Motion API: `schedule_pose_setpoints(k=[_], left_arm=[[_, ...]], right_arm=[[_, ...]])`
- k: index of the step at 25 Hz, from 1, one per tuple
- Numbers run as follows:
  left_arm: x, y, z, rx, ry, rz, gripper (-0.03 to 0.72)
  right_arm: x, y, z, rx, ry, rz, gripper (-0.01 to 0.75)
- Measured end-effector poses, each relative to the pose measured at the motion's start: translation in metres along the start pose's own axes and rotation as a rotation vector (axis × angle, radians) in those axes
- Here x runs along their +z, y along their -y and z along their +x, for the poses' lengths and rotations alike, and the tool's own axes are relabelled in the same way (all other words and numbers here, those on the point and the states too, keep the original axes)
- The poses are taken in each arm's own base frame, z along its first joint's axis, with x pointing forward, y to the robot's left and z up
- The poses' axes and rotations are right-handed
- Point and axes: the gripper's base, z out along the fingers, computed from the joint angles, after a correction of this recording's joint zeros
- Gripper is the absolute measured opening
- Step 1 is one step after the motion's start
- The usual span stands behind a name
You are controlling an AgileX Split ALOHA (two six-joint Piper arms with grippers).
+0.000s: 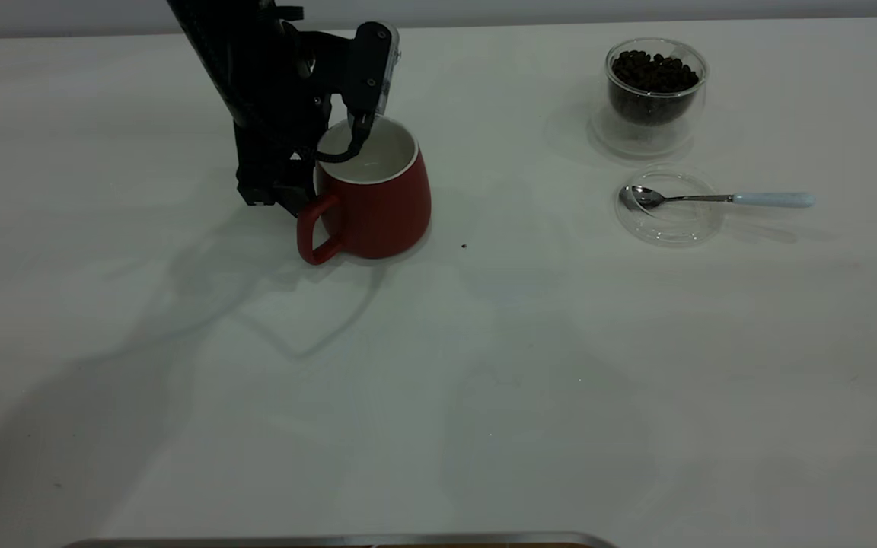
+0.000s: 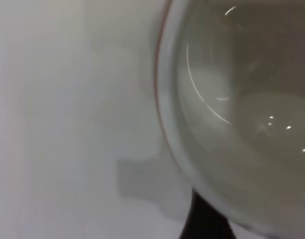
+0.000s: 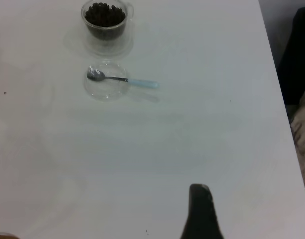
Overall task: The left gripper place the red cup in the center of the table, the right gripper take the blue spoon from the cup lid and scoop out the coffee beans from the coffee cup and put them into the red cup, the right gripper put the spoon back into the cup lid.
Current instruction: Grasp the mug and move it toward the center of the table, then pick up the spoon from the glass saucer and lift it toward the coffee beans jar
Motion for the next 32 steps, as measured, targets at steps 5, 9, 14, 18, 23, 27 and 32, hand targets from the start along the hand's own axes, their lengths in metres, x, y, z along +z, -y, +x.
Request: schedule_pose_setpoints(k=[5, 9, 14, 18, 23, 27, 32], left_arm=[[-0.029, 0.001, 0.015, -0.027, -0.059, 0.097, 0.595], [-0.081, -0.002, 0.032, -0.121, -0.141, 0.136, 0.595], [-0.177, -0.003, 0.039, -0.359, -0.198, 0.021, 0.595], [-0.272, 0.018, 0.039, -0.623, -0.169, -0.118, 0.595], [-0.378, 0.069, 0.043, -0.847, -0.047, -0.298, 0.595], [-0.429, 0.122, 0.051, -0.98, 0.081, -0.421, 0.595], [-0.449, 0.217, 0.066, -1.076, 0.221, -0.491, 0.595]], right_arm=[[0.0, 0.0, 0.0, 0.0, 0.0, 0.0, 0.586], [0.0, 0.0, 0.0, 0.0, 0.0, 0.0, 0.586], [0.0, 0.0, 0.0, 0.0, 0.0, 0.0, 0.586], [0.0, 0.0, 0.0, 0.0, 0.0, 0.0, 0.586], [0.0, 0.0, 0.0, 0.0, 0.0, 0.0, 0.586], [0.0, 0.0, 0.0, 0.0, 0.0, 0.0, 0.586], [0.0, 0.0, 0.0, 0.0, 0.0, 0.0, 0.586]])
